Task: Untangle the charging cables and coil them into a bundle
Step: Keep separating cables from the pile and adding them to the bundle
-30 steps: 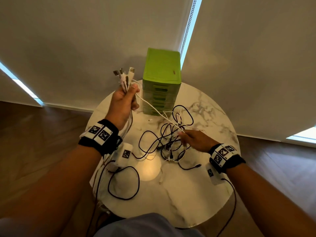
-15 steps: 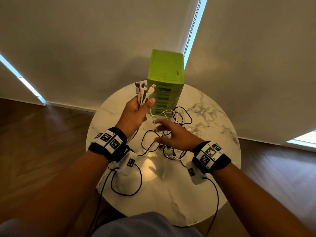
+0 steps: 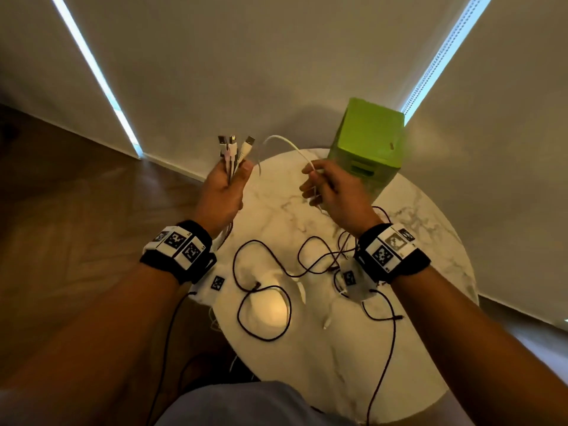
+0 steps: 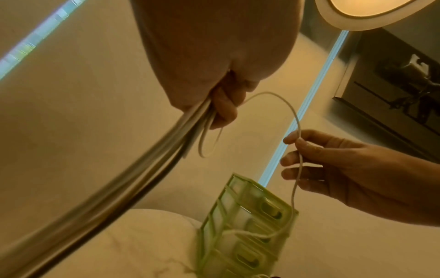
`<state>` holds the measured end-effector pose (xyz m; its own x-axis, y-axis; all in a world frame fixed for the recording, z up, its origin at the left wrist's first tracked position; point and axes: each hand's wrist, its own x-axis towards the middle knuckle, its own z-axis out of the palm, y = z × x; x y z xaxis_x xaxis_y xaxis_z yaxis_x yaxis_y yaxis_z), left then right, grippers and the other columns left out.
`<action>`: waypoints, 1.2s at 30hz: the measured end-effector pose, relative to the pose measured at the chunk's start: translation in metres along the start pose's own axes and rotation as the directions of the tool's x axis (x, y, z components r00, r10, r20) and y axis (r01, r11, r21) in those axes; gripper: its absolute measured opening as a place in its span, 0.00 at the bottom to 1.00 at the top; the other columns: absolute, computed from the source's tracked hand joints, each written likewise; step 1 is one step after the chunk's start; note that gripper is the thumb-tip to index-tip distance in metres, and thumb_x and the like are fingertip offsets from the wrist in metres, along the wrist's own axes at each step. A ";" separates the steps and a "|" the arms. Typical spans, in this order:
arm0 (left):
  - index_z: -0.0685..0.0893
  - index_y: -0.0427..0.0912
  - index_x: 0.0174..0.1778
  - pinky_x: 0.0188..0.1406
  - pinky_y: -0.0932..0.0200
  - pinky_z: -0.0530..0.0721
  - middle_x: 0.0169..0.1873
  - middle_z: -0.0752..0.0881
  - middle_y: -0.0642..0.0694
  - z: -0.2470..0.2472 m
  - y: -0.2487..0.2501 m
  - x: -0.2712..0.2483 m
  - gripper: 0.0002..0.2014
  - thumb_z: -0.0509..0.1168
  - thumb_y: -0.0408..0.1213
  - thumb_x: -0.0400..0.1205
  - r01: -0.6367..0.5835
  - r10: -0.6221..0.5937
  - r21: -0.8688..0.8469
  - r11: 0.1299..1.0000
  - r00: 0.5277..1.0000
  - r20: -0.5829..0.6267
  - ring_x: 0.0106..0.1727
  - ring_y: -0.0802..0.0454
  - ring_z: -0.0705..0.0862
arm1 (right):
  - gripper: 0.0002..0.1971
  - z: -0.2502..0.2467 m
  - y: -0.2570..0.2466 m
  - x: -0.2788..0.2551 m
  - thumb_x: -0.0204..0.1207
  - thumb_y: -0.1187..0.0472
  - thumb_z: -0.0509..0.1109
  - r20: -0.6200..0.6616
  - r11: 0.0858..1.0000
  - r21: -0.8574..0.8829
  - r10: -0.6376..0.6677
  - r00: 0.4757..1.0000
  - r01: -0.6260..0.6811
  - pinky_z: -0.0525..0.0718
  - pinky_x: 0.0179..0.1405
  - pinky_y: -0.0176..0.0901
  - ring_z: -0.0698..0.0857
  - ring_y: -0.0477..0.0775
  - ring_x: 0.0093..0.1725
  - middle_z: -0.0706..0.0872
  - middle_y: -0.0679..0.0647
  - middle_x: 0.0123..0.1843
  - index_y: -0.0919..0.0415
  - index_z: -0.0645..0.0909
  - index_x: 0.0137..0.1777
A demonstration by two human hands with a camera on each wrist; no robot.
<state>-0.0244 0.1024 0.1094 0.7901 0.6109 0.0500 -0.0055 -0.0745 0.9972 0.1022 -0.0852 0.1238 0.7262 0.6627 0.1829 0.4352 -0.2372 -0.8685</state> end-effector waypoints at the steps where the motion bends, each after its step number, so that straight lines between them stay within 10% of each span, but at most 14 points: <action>1: 0.80 0.51 0.53 0.23 0.56 0.71 0.24 0.71 0.47 -0.011 0.000 -0.002 0.04 0.63 0.45 0.90 0.006 -0.006 -0.023 1.000 1.000 -0.015 0.24 0.50 0.68 | 0.08 0.012 -0.006 0.006 0.90 0.63 0.59 0.003 1.000 0.028 -0.014 1.000 0.014 0.92 0.42 0.52 0.91 0.55 0.42 0.90 0.60 0.44 0.60 0.80 0.59; 11: 0.81 0.48 0.47 0.24 0.59 0.69 0.24 0.68 0.55 -0.124 -0.003 -0.021 0.12 0.57 0.46 0.92 0.069 -0.086 -0.131 0.989 0.989 -0.122 0.23 0.57 0.66 | 0.09 0.181 -0.006 0.004 0.90 0.60 0.59 0.345 0.929 0.296 0.114 0.932 -0.224 0.91 0.53 0.54 0.92 0.55 0.53 0.91 0.58 0.51 0.64 0.78 0.60; 17: 0.78 0.40 0.51 0.21 0.62 0.68 0.24 0.65 0.54 -0.162 -0.008 -0.034 0.12 0.55 0.44 0.93 0.071 -0.092 -0.189 0.979 0.990 -0.103 0.22 0.57 0.63 | 0.09 0.245 0.043 -0.038 0.87 0.56 0.65 0.647 0.968 -0.163 0.252 0.720 -0.192 0.88 0.56 0.55 0.90 0.61 0.53 0.91 0.55 0.55 0.56 0.85 0.48; 20: 0.77 0.39 0.52 0.20 0.62 0.68 0.23 0.66 0.54 -0.173 -0.012 -0.037 0.12 0.55 0.43 0.93 0.076 -0.095 -0.179 0.981 0.991 -0.096 0.21 0.57 0.64 | 0.16 0.247 0.057 -0.043 0.84 0.56 0.68 0.713 0.863 -0.505 0.399 0.576 0.028 0.79 0.67 0.49 0.83 0.63 0.70 0.85 0.60 0.70 0.63 0.85 0.68; 23: 0.78 0.43 0.47 0.19 0.63 0.66 0.23 0.66 0.54 -0.178 -0.017 -0.039 0.13 0.54 0.44 0.93 0.137 -0.144 -0.177 0.975 0.989 -0.029 0.21 0.58 0.63 | 0.32 0.236 0.051 -0.025 0.82 0.59 0.68 0.526 0.779 -0.621 0.495 0.691 -0.085 0.69 0.76 0.49 0.71 0.66 0.79 0.71 0.67 0.80 0.68 0.65 0.83; 26: 0.79 0.43 0.47 0.20 0.63 0.65 0.22 0.66 0.55 -0.177 -0.023 -0.040 0.15 0.54 0.45 0.93 0.214 -0.200 -0.153 0.965 0.974 0.106 0.21 0.59 0.63 | 0.34 0.225 0.019 0.007 0.81 0.59 0.70 0.404 0.915 -0.353 0.337 0.850 -0.195 0.76 0.73 0.53 0.75 0.64 0.76 0.71 0.64 0.80 0.63 0.62 0.85; 30: 0.79 0.42 0.47 0.21 0.61 0.63 0.25 0.66 0.54 -0.167 -0.025 -0.040 0.16 0.54 0.47 0.92 0.249 -0.238 -0.061 0.967 0.961 0.141 0.23 0.56 0.62 | 0.23 0.215 -0.050 0.030 0.85 0.65 0.66 0.567 0.943 0.202 0.107 0.817 -0.264 0.88 0.53 0.42 0.87 0.54 0.62 0.86 0.53 0.64 0.58 0.71 0.80; 36: 0.84 0.47 0.43 0.23 0.61 0.68 0.25 0.72 0.55 -0.160 -0.031 -0.028 0.19 0.54 0.52 0.91 0.217 -0.219 -0.040 0.975 0.972 -0.087 0.23 0.59 0.69 | 0.06 0.211 -0.070 0.020 0.87 0.63 0.66 0.347 0.974 0.228 -0.063 0.936 -0.019 0.93 0.39 0.48 0.90 0.56 0.45 0.88 0.53 0.46 0.57 0.82 0.59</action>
<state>-0.1444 0.2135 0.0859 0.7156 0.6787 -0.1654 0.1410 0.0916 0.9858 -0.0263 0.0946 0.0910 0.4671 0.8817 0.0663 0.2890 -0.0814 -0.9539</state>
